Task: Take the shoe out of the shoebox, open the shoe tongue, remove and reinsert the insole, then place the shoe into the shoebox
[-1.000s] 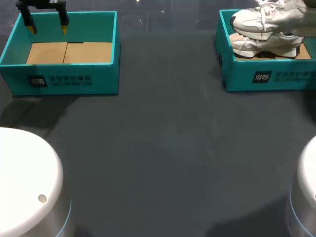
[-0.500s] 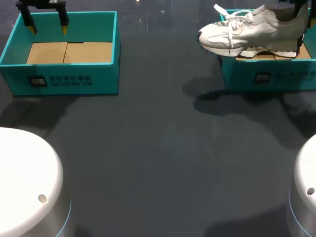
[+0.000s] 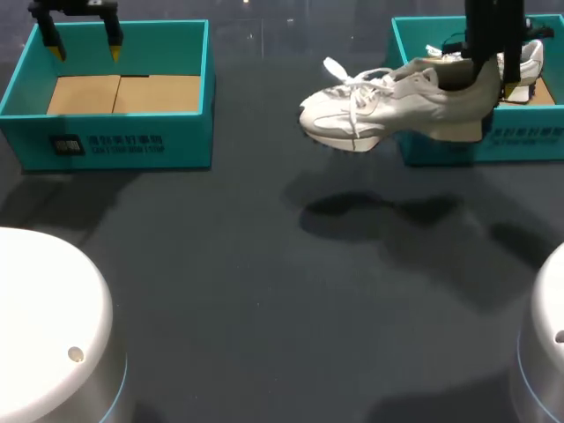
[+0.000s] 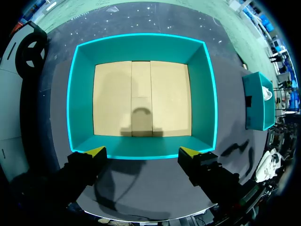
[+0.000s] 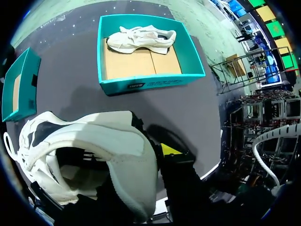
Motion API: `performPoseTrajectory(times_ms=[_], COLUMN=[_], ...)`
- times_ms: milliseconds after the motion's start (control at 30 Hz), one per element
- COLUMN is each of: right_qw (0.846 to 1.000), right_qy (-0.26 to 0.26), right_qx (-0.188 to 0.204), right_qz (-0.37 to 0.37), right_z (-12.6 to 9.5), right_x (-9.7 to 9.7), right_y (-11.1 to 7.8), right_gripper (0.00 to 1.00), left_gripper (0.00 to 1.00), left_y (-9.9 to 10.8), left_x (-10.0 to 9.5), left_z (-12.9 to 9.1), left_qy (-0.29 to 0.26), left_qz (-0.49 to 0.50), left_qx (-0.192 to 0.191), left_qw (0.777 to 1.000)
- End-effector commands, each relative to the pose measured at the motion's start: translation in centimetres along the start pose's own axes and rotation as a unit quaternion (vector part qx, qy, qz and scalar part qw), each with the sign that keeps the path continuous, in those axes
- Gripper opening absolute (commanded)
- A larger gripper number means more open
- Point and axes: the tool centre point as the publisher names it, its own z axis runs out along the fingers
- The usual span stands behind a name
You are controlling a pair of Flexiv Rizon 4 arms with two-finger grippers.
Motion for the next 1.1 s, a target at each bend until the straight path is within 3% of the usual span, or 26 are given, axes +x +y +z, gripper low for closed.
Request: performPoseTrajectory(times_ms=[33, 533, 1100], right_qw=[0.999, 1.0, 1.0], right_qy=[-0.006, 0.0, 0.005], right_qx=[-0.035, -0.025, -0.014], right_qz=[0.007, 0.007, 0.001], right_z=[0.9, 5.2, 10.6], right_x=[2.2, 9.2, 14.7], right_y=[-2.7, -11.2, -15.3], right_gripper=[0.0, 0.0, 0.0], left_gripper=[1.0, 1.0, 1.0], left_y=[0.0, 0.0, 0.0], left_x=[0.0, 0.0, 0.0], left_z=[0.0, 0.0, 0.0], left_qy=[0.0, 0.0, 0.0], left_qz=[0.0, 0.0, 0.0], left_qx=[0.0, 0.0, 0.0], left_qw=[1.0, 1.0, 1.0])
